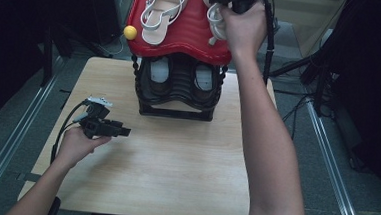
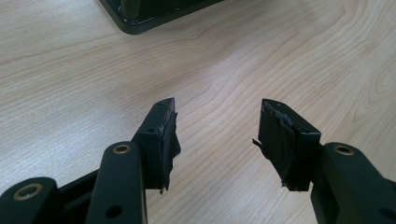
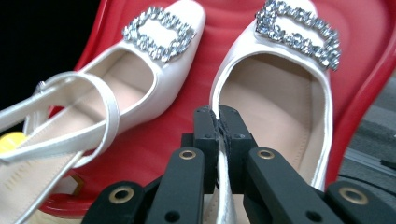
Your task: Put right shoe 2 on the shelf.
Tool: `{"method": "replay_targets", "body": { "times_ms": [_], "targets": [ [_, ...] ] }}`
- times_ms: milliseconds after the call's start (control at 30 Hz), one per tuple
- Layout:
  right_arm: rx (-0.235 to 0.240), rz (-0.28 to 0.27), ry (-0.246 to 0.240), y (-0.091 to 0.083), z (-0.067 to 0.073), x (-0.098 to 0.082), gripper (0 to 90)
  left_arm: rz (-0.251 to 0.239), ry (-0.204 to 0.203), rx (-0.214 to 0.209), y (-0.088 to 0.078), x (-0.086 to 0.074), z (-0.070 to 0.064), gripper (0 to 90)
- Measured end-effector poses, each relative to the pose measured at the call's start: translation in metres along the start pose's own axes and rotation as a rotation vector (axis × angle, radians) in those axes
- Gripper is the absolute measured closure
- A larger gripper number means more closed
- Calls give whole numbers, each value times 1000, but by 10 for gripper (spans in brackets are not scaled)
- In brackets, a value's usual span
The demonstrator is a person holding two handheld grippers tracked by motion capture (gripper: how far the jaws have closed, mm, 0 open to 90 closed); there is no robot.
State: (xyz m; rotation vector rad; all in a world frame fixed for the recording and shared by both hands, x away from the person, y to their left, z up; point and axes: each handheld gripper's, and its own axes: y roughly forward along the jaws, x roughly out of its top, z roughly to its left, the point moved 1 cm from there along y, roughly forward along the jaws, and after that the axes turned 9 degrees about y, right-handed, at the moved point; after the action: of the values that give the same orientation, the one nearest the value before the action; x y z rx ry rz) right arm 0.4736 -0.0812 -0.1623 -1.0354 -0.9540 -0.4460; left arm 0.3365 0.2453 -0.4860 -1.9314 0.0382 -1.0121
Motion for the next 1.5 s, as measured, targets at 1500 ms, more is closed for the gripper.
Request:
{"method": "replay_targets", "body": {
  "times_ms": [1500],
  "targets": [
    [148,-45,99,-13,-4,-10,743,3,-9,-2,1,0,2,470]
  ]
}}
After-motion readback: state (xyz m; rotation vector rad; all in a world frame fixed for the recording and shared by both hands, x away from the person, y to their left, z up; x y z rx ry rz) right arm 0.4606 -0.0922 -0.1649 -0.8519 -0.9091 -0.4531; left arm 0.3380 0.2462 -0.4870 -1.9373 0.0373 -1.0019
